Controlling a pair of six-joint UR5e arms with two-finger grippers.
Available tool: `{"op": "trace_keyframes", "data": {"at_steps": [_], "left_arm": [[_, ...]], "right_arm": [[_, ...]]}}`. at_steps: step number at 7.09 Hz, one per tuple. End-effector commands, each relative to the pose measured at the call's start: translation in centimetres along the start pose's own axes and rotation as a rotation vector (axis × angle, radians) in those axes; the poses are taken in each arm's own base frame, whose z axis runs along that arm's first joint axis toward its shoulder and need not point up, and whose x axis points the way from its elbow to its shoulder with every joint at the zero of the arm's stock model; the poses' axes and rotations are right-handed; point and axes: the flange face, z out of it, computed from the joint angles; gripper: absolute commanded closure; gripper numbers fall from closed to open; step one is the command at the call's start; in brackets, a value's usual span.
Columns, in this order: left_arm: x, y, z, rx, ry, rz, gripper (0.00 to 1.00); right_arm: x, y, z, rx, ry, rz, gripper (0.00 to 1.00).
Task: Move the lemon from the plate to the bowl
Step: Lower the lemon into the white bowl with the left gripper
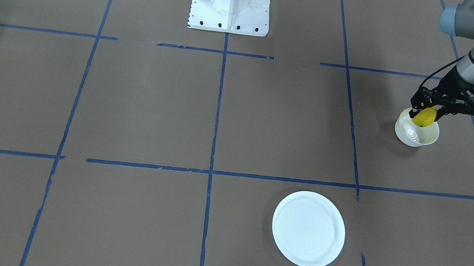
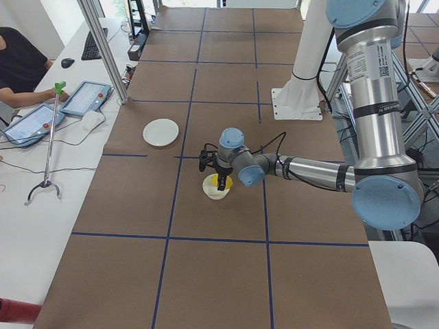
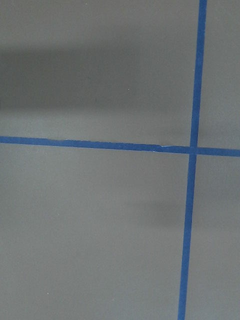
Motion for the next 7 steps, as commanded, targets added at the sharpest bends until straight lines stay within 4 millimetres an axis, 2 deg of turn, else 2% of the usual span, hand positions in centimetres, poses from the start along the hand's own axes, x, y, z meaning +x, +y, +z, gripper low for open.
{"op": "trace_keyframes", "data": {"at_steps": [1,2,5,6,7], "left_arm": [[0.2,0.0,0.1,-0.009,0.004,0.006,0.3],[0.5,-0.1,0.0,-0.008,0.009,0.009,0.0],[1.8,0.2,-0.6,-0.066,0.071,0.02,0.0],[1.7,0.1,-1.6,-0.08,0.099,0.012,0.0],[0.7,-0.5,-2.5,-0.101,0.107,0.024,0.0]], "right_arm": [[0.0,0.0,0.0,0.0,0.001,0.0,0.0],[0.0,0.0,0.0,0.0,0.001,0.0,0.0],[0.0,0.0,0.0,0.0,-0.001,0.0,0.0],[0.0,0.0,0.0,0.0,-0.001,0.0,0.0],[0.0,0.0,0.0,0.0,-0.001,0.0,0.0]]}}
